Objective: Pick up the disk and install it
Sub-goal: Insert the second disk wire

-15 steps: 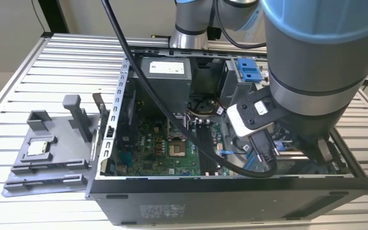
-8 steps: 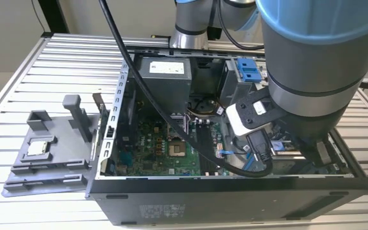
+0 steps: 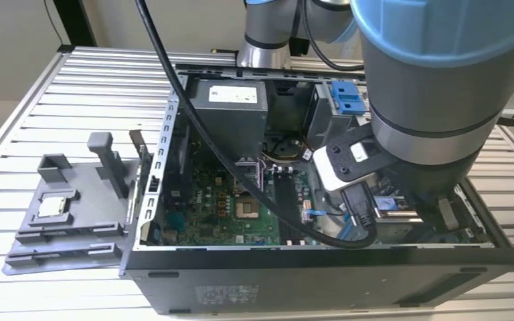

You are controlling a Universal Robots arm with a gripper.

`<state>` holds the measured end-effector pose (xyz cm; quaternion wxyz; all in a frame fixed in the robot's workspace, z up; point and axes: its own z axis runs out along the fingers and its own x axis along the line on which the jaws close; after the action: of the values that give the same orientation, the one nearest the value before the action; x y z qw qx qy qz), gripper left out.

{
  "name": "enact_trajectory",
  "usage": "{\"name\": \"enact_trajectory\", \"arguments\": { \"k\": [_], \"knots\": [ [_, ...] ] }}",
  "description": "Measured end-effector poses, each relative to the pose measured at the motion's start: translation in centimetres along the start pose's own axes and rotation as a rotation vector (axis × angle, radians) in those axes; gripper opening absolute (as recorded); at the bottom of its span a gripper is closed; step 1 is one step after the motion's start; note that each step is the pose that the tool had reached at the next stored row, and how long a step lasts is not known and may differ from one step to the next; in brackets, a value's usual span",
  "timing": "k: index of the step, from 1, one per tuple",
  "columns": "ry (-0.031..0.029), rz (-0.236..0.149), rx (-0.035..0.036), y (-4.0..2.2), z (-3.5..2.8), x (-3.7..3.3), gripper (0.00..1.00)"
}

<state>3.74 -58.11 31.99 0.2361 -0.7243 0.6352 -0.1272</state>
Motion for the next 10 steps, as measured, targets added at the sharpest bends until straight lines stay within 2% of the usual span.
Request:
{"name": "enact_trajectory", "arguments": {
  "k": [5, 10],
  "knots": [
    [-0.0059, 0.004, 0.0013, 0.14, 0.20, 0.01, 0.00],
    [-0.0067, 0.005, 0.0014, 0.17, 0.25, 0.00, 0.00]
  ]
}}
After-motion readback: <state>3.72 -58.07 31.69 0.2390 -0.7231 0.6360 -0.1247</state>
